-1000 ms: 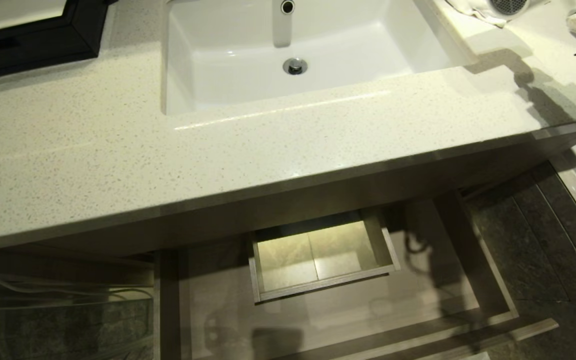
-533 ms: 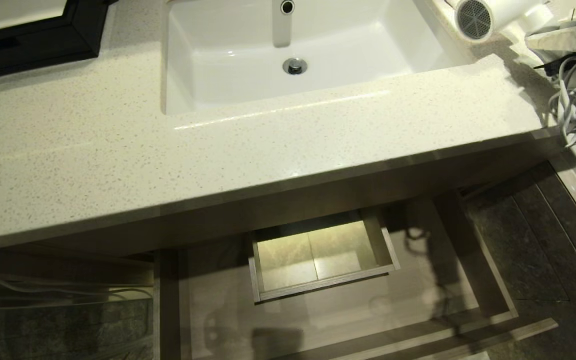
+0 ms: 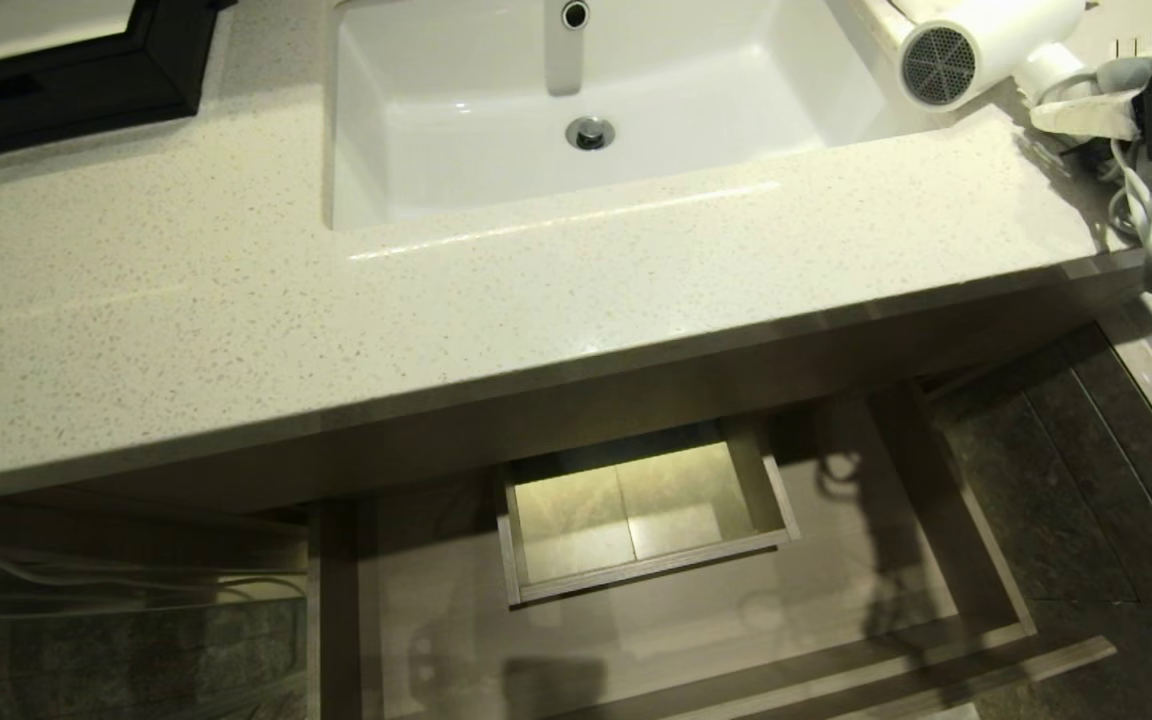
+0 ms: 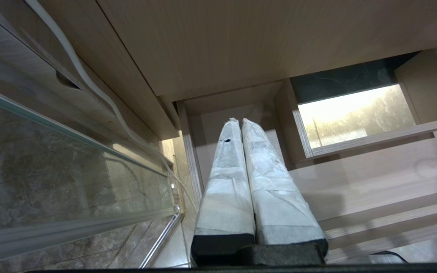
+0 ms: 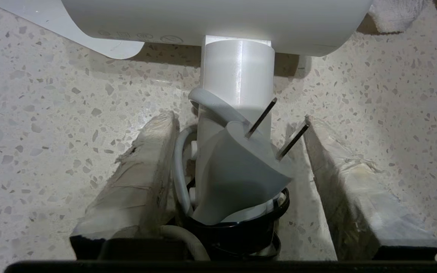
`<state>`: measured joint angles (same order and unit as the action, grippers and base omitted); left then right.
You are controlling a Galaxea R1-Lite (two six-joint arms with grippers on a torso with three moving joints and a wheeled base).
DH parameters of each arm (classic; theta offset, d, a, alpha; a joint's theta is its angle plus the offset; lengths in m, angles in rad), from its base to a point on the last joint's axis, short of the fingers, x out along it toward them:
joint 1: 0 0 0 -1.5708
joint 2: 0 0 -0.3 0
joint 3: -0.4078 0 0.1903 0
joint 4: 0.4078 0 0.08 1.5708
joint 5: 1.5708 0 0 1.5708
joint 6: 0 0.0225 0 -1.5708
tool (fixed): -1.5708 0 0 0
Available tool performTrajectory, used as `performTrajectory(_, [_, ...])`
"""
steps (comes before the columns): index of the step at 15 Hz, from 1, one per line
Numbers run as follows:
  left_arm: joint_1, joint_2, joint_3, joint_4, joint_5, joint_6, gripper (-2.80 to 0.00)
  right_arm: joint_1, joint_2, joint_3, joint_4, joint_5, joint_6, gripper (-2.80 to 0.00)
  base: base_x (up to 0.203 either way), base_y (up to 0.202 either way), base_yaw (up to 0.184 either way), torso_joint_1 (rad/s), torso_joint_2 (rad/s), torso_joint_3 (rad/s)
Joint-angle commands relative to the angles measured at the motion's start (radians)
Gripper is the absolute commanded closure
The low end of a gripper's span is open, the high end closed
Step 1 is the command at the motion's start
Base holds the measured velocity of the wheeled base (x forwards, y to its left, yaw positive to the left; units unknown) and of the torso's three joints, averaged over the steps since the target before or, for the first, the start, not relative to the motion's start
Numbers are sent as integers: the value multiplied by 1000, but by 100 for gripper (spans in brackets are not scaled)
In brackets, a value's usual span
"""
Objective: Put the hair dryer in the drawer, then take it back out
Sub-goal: Place it on the countertop, then close the drawer
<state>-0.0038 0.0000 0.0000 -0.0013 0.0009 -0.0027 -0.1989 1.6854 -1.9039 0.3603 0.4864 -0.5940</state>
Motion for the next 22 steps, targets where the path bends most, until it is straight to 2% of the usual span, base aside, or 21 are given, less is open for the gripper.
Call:
performTrajectory(1, [1, 0, 0, 0, 1, 0, 0, -4, -36, 1, -1, 3, -3, -280, 0, 0, 0, 0, 0, 0])
performTrajectory(5, [1, 0, 2, 0, 1, 0, 0, -18, -160, 7, 39, 0, 4, -280, 0, 0, 0, 0, 0, 0])
performTrajectory(8, [1, 0, 2, 0, 1, 0, 0, -41, -264, 18, 132, 2, 19, -280, 0, 0, 0, 0, 0, 0])
performTrajectory(9, [1, 0, 2, 0, 1, 0, 0, -60, -308, 21, 194, 2, 28, 0, 0, 0, 0, 0, 0, 0])
performTrajectory(11, [1, 0, 2, 0, 1, 0, 0, -105, -409, 54, 308, 1, 35, 0, 0, 0, 0, 0, 0, 0])
performTrajectory(13, [1, 0, 2, 0, 1, 0, 0, -124, -514, 134, 361, -22, 42, 0, 0, 0, 0, 2, 0, 21])
performTrajectory(18, [1, 0, 2, 0, 1, 0, 0, -129, -712, 266, 393, -102, 96, 0, 0, 0, 0, 0, 0, 0])
performTrajectory(22, [1, 0, 1, 0, 1, 0, 0, -126, -792, 327, 416, -109, 97, 0, 0, 0, 0, 0, 0, 0])
